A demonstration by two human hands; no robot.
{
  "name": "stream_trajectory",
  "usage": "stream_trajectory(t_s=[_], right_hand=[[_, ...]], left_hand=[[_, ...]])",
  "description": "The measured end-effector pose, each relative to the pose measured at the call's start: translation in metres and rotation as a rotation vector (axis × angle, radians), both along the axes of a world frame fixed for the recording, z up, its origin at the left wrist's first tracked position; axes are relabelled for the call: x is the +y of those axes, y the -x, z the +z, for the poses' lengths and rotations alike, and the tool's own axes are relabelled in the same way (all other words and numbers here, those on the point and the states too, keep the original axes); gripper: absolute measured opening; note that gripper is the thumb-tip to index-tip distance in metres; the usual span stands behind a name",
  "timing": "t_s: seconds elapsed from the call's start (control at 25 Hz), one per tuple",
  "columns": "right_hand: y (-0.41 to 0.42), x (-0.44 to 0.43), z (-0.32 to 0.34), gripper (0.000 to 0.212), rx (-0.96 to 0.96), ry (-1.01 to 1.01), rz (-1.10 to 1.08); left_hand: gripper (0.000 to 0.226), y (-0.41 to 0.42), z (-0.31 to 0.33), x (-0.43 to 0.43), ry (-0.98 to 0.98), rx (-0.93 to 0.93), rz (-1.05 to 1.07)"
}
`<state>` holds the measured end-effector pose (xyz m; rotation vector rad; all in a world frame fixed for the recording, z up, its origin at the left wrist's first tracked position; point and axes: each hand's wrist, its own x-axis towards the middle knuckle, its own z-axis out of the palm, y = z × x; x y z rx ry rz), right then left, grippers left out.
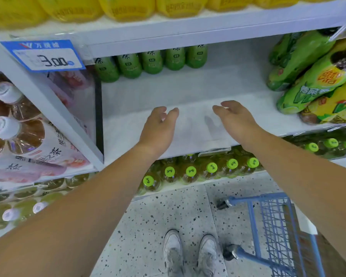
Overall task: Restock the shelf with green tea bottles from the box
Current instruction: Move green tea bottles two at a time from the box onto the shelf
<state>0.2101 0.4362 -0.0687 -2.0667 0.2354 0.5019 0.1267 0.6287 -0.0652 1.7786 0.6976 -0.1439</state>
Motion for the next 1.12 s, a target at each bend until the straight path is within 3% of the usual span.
stream_trajectory(t_s=[0.28, 0.52, 0.6, 0.76, 0.96, 1.12], right_hand=[[0.088, -0.039, 0.054, 0.058, 0.093, 0.073, 0.002], [0.161, -0.077, 0.090, 0.065, 0.102, 0.050, -0.002], [0.183, -0.090, 0.101, 0.065, 0.100, 0.033, 0.003], [0.227, -0.129, 0.123, 0.066, 0.119, 0.032, -0.041], [0.270, -0.197, 0.147, 0.066, 0.086, 0.075, -0.201], [0.290, -0.259, 0.156, 0.077, 0.036, 0.132, -0.277]], left_hand=[[0.055, 0.071, 0.055, -0.018, 0.078, 0.089, -0.053], [0.071, 0.124, 0.107, -0.038, 0.080, 0.093, -0.090], [0.062, 0.138, 0.124, -0.051, 0.114, 0.108, -0.120], [0.019, 0.157, 0.145, -0.097, 0.214, 0.150, -0.245], [0.028, 0.173, 0.153, -0.161, 0.167, 0.080, -0.424], [0.015, 0.181, 0.157, -0.217, 0.159, 0.086, -0.535]])
